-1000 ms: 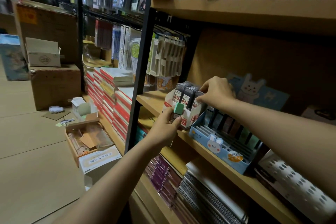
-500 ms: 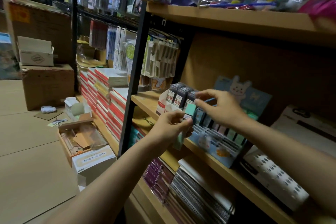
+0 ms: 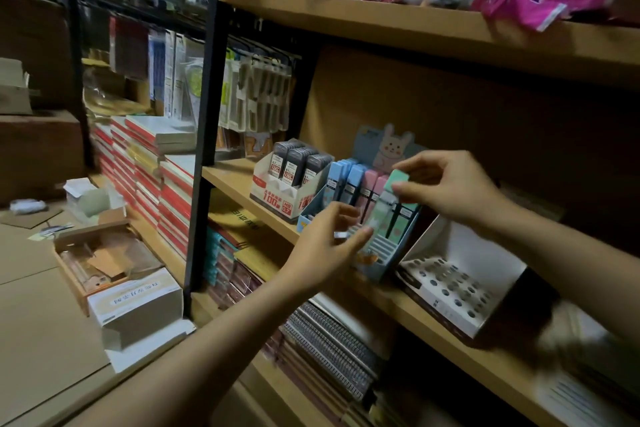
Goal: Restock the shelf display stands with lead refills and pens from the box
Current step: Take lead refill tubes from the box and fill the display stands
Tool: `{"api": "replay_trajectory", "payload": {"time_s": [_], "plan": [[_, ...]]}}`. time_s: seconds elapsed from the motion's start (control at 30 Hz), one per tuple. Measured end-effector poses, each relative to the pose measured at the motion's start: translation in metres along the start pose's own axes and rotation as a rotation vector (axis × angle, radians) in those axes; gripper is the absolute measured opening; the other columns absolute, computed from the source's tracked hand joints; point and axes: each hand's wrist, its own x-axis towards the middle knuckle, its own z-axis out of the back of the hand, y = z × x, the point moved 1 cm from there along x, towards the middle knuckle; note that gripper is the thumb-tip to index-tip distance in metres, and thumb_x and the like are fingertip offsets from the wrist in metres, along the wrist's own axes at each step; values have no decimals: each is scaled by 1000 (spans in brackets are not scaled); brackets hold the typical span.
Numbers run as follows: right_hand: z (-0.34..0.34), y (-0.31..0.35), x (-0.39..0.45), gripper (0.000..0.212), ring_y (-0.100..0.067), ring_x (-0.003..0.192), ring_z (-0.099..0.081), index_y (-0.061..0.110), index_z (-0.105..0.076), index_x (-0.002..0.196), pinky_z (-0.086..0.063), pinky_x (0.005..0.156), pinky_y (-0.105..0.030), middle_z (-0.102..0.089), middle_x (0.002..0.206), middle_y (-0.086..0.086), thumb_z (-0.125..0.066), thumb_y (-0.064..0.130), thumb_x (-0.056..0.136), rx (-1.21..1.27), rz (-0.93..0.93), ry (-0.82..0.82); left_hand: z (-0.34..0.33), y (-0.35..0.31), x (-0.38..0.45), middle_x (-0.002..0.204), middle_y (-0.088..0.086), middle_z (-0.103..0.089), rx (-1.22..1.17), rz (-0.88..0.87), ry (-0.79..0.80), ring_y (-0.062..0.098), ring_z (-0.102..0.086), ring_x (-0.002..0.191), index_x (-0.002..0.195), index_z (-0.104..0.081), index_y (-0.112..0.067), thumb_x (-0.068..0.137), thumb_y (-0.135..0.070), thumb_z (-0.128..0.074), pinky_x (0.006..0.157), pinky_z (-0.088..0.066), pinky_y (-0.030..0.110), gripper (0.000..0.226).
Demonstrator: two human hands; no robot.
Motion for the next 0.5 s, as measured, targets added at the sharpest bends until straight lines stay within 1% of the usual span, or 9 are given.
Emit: {"api": "replay_trajectory", "payload": {"time_s": [0.07, 0.1, 0.13, 0.17, 0.2, 0.27, 0.33, 0.4, 0.5], "plan": [[17, -7, 5, 23, -6, 76, -69, 18, -71, 101, -54, 66, -16, -71, 90, 4, -78, 13, 80, -152, 12, -145, -1, 7, -3, 141, -1, -44, 467, -161, 35, 14, -38, 131, 132, -49, -25, 92, -45, -56, 108, -38, 35, 45], [21, -12, 7, 23, -1, 77, -67, 19, -71, 102, -52, 66, -14, -70, 90, 7, -78, 15, 80, -248, 24, -194, -2, 13, -5, 151, 0, -31, 649, -192, 93, 19, -26, 140, 138, -42, -31, 92, -51, -51, 114, -30, 41, 51], [22, -16, 7, 23, 4, 77, -62, 20, -71, 102, -47, 64, -10, -68, 90, 10, -79, 17, 80, -327, 40, -225, -3, 20, -6, 159, -1, -17, 774, -189, 166, 24, -12, 146, 143, -35, -37, 92, -57, -45, 118, -21, 47, 56], [19, -20, 7, 23, 9, 76, -57, 20, -71, 102, -41, 62, -6, -65, 89, 12, -79, 17, 80, -379, 56, -240, -5, 26, -8, 162, -4, -4, 834, -165, 235, 25, 0, 148, 145, -28, -42, 92, -61, -40, 120, -13, 51, 58], [15, -24, 8, 23, 10, 74, -54, 20, -71, 102, -37, 61, -4, -63, 88, 13, -78, 17, 81, -411, 72, -246, -6, 32, -10, 162, -5, 6, 847, -135, 287, 26, 9, 148, 146, -23, -46, 92, -63, -36, 120, -5, 53, 58], [5, -32, 10, 22, 4, 73, -55, 18, -72, 102, -34, 61, -3, -63, 87, 11, -78, 17, 80, -435, 96, -252, -9, 39, -13, 161, -7, 17, 854, -116, 315, 26, 19, 146, 147, -15, -50, 92, -63, -35, 113, 4, 49, 60], [-2, -39, 13, 22, -3, 76, -59, 18, -73, 101, -37, 63, -6, -67, 89, 7, -79, 17, 80, -437, 96, -252, -9, 41, -15, 160, -7, 21, 875, -121, 305, 25, 21, 145, 148, -10, -50, 94, -62, -35, 110, 7, 45, 61], [-8, -44, 15, 22, -4, 75, -60, 17, -73, 101, -42, 65, -11, -70, 91, 4, -79, 17, 80, -438, 88, -248, -8, 41, -16, 159, -6, 22, 883, -128, 302, 25, 22, 145, 149, -8, -49, 95, -60, -35, 109, 8, 43, 61], [-15, -49, 15, 20, -2, 72, -58, 18, -74, 98, -37, 61, -7, -69, 89, 6, -80, 17, 79, -443, 81, -244, -7, 40, -17, 159, -5, 23, 883, -131, 302, 25, 22, 145, 150, -8, -49, 96, -59, -34, 109, 8, 41, 61]]}}
